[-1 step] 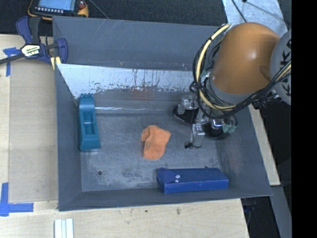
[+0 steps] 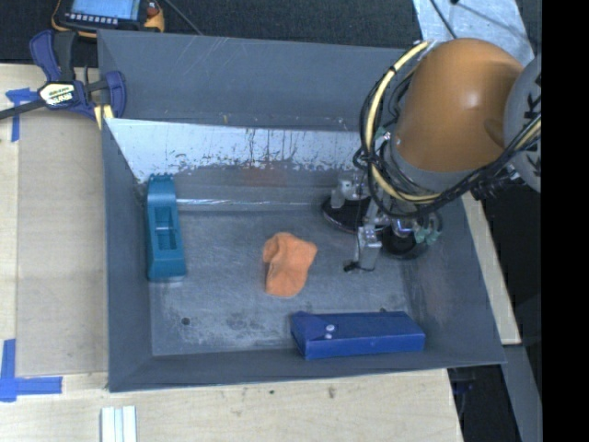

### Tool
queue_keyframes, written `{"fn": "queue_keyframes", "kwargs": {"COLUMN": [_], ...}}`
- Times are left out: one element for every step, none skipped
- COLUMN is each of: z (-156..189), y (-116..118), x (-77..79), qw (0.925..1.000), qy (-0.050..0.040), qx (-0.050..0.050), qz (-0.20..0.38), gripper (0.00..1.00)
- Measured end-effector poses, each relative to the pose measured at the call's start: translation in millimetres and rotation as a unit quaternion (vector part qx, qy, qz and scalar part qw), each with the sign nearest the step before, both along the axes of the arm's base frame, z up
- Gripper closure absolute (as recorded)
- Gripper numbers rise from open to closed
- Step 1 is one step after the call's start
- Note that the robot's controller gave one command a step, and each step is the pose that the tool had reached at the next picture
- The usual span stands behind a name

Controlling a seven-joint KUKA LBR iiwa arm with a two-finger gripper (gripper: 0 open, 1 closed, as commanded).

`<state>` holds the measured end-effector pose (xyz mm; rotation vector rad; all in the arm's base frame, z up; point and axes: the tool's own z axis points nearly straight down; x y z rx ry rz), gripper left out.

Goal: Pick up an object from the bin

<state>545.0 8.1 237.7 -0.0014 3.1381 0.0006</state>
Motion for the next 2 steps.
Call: {"fn": "queue_keyframes", "kwargs": {"z": [-17.0,-56.0], "y": [13.5,30.1], "x": [0.3,17.7], "qw": [0.9995,0.9993], "qy": [-0.0035,0.0], "qx": [0.0,0.001], "qz": [-0.03,-0.037], "gripper": [0.0,0.0]}}
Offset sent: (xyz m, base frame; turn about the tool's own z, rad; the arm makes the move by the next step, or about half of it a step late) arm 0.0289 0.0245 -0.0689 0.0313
